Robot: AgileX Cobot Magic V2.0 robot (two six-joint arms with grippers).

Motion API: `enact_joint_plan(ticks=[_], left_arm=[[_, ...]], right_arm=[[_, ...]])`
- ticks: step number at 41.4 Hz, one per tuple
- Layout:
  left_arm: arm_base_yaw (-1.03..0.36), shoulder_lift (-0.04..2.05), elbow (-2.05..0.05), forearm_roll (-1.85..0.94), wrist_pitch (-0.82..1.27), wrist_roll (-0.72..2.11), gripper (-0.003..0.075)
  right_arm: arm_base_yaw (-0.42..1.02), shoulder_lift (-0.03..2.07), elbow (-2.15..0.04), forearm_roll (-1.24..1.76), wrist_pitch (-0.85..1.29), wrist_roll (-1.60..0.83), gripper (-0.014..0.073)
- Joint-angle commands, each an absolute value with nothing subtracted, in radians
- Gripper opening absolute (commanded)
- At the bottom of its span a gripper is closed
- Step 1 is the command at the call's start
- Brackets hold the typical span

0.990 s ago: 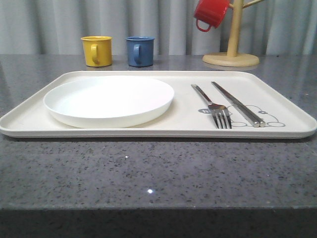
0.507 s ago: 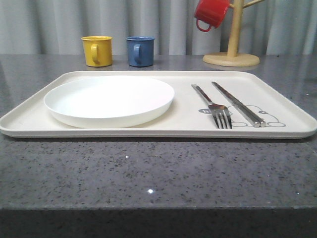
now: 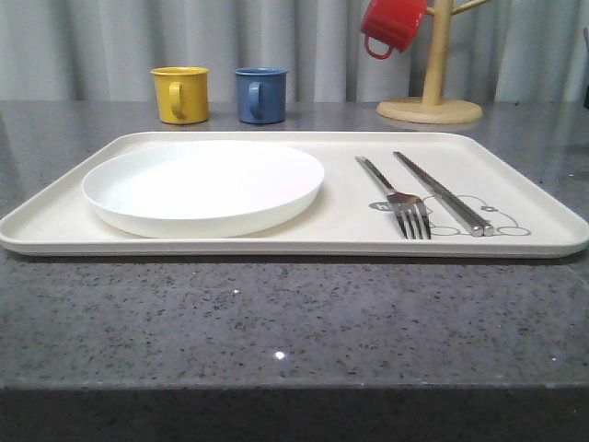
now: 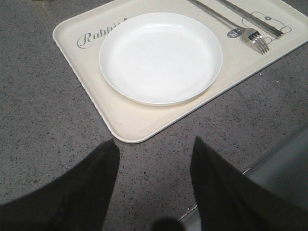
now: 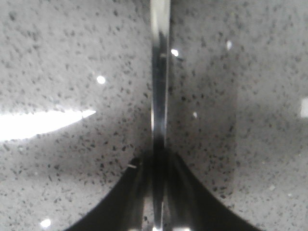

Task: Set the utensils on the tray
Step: 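Grasp the silver spoon with the right gripper and lift it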

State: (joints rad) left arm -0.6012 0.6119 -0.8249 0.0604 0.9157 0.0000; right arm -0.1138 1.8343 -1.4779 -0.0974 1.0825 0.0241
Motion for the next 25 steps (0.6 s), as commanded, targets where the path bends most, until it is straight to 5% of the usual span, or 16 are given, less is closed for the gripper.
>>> enact_joint_plan(ticks=[1, 6, 25], left_arm=[[-0.608, 0.615, -0.849, 0.059, 0.846, -0.01, 0.0356], [-0.608, 0.615, -0.849, 0.059, 0.846, -0.01, 0.0356], [-0.608, 0.615, -0.849, 0.059, 0.844, -0.01, 0.0356]], right_arm=[[-0.121, 1.797, -1.506, -0.113, 1.075, 0.014, 0.0024], [-0.121, 1.782, -1.514, -0.113, 1.077, 0.014, -0.0041], [0.065, 1.572, -1.529, 0.105, 1.22, 0.013, -0.0041]])
